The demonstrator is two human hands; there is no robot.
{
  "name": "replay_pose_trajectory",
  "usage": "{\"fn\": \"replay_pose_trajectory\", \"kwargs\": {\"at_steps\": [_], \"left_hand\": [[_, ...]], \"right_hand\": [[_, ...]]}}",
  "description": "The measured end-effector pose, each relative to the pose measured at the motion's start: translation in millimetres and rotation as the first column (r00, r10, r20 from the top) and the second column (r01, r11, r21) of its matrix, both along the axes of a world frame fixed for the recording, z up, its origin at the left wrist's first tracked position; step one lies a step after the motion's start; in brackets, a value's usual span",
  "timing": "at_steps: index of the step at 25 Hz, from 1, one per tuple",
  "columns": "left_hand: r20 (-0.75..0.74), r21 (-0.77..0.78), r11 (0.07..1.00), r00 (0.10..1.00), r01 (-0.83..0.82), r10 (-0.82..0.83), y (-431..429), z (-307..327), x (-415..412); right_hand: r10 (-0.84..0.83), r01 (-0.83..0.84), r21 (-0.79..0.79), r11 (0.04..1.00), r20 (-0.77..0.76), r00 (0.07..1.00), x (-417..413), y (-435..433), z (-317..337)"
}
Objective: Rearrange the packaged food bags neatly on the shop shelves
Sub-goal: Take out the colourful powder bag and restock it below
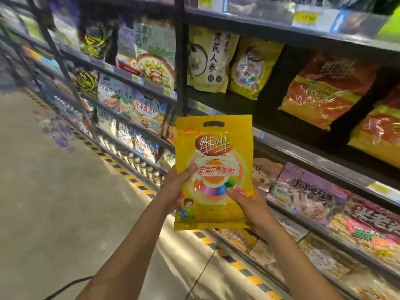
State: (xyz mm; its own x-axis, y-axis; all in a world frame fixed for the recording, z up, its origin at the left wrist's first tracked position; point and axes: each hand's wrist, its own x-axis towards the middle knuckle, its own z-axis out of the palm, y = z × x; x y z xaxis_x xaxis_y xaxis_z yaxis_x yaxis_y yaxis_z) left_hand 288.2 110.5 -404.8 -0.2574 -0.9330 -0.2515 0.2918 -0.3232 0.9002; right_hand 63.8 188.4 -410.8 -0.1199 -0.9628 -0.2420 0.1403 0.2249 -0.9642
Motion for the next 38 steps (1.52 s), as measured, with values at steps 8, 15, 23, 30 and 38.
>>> {"fn": "replay_pose_trajectory", "kwargs": {"at_steps": [8,15,23,30,38], "left_hand": [[0.004,-0.071,0.994,0.996,0.088,-0.088,-73,49,14],[0.108,-0.102,0.97,0.972,0.219,-0.208,-146,80,-33],[0.455,-0.1,0.886,0.813,0.452,-0.363,-261,120,-85],[0.487,-0.106,0.905,0.815,0.411,-0.314,-355,109,-134],[0.689,-0.353,0.853,0.724,0.385,-0.041,-410,97,-179]], "right_hand": [[-0.117,0.116,-0.08,0.99,-0.001,0.993,24,-47,40],[-0.212,0.212,-0.096,0.973,0.006,0.977,-18,-101,76],[-0.318,0.309,-0.123,0.943,-0.066,0.946,-97,-233,109],[0.011,-0.006,0.033,0.999,-0.151,0.989,-167,-312,114],[-0.101,0.021,-0.168,0.986,-0.479,0.872,-196,-383,82]]}}
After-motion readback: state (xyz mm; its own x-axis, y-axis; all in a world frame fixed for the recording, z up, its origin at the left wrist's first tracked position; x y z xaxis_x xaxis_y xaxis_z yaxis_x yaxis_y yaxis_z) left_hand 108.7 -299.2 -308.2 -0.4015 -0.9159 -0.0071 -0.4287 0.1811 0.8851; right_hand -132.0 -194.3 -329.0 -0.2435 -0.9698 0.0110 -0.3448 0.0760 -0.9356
